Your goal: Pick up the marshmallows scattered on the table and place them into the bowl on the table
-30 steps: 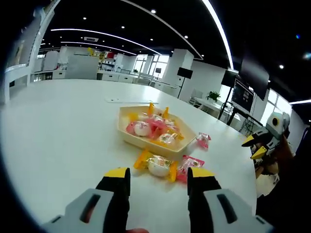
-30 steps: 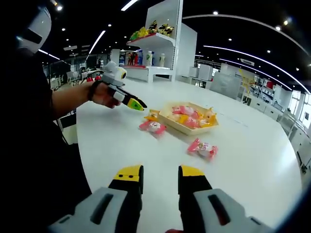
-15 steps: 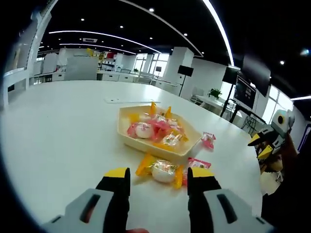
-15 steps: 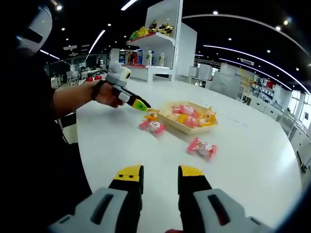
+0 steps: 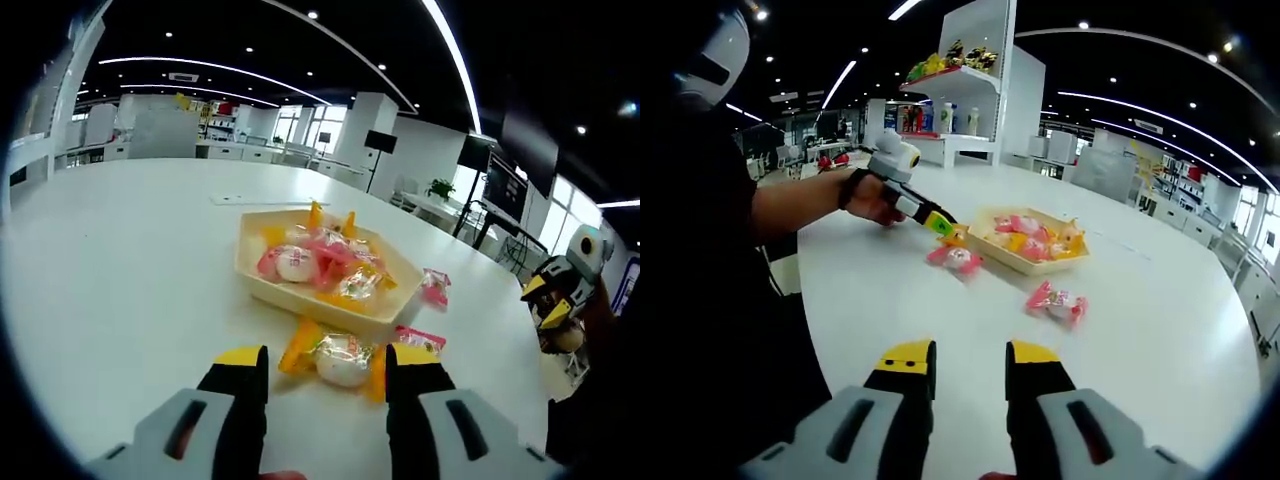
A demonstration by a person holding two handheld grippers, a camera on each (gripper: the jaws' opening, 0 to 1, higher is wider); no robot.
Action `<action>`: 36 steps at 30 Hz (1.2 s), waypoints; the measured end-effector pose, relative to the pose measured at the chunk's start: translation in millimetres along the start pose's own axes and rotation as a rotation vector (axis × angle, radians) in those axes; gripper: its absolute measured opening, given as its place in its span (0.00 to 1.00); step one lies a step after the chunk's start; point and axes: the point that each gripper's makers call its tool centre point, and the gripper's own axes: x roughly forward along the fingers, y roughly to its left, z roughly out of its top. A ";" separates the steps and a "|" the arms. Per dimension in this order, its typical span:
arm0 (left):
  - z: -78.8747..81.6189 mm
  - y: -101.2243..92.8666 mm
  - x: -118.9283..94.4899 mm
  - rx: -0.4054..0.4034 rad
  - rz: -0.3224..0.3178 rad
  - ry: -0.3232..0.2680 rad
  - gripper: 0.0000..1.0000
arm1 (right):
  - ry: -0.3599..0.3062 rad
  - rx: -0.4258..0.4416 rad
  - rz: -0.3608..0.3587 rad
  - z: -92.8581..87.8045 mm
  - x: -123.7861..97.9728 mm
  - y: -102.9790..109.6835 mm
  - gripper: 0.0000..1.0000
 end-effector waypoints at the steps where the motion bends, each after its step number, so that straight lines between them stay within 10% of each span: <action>1: -0.1 0.7 1.1 -0.001 0.000 0.001 0.47 | 0.000 -0.001 0.000 0.2 0.0 0.2 0.28; 36: 2.2 -0.1 4.4 0.116 0.023 -0.010 0.27 | -0.006 0.010 -0.001 -1.6 1.0 2.2 0.27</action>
